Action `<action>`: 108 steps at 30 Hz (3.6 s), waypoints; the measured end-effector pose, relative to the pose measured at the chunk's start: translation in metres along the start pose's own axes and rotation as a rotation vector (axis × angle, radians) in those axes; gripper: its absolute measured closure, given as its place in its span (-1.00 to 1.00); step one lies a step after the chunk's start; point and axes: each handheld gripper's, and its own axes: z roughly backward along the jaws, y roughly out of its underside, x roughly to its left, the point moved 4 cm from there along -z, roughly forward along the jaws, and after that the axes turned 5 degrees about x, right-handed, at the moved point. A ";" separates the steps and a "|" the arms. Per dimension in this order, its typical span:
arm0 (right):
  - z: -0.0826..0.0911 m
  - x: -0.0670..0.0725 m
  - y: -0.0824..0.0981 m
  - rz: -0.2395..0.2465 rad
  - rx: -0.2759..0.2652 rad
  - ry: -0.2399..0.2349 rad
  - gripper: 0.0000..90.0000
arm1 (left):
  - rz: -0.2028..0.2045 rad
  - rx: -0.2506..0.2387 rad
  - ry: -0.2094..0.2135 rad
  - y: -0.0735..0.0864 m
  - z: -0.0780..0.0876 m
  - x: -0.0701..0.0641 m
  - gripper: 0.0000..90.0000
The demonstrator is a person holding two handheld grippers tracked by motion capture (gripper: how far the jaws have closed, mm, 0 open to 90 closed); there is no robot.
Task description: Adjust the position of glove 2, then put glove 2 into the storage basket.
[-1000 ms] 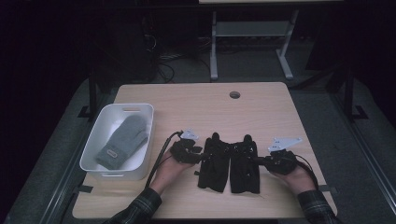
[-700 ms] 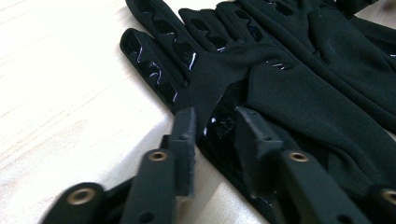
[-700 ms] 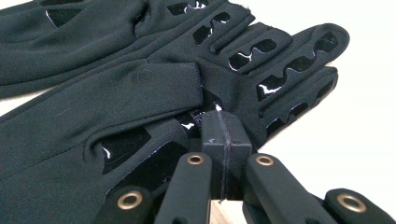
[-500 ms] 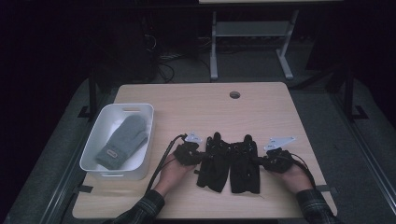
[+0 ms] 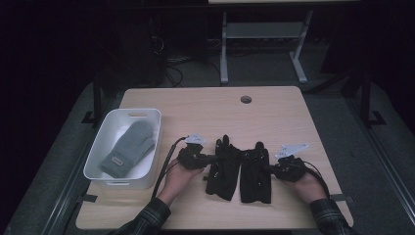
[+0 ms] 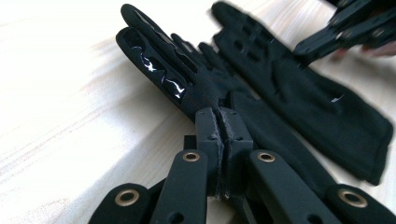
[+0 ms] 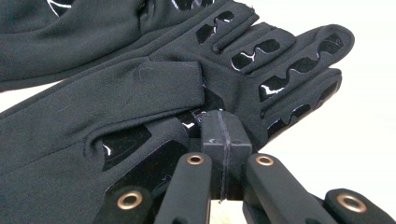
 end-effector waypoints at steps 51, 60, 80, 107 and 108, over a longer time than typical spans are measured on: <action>-0.039 0.038 -0.048 0.080 0.005 -0.067 1.00 | -0.084 0.019 0.131 -0.038 -0.026 -0.036 0.93; -0.039 0.038 -0.048 0.074 0.003 -0.072 1.00 | -0.091 0.040 0.139 -0.037 -0.039 -0.041 0.93; -0.008 0.001 -0.030 -0.025 -0.058 0.004 0.75 | -0.110 0.030 0.155 -0.037 -0.042 -0.049 0.58; -0.010 -0.038 -0.002 -0.127 -0.054 0.160 -0.42 | -0.247 0.219 0.204 0.007 -0.050 -0.092 0.98; -0.010 -0.038 -0.002 -0.132 -0.054 0.163 -0.43 | -0.248 0.225 0.200 0.007 -0.050 -0.091 0.98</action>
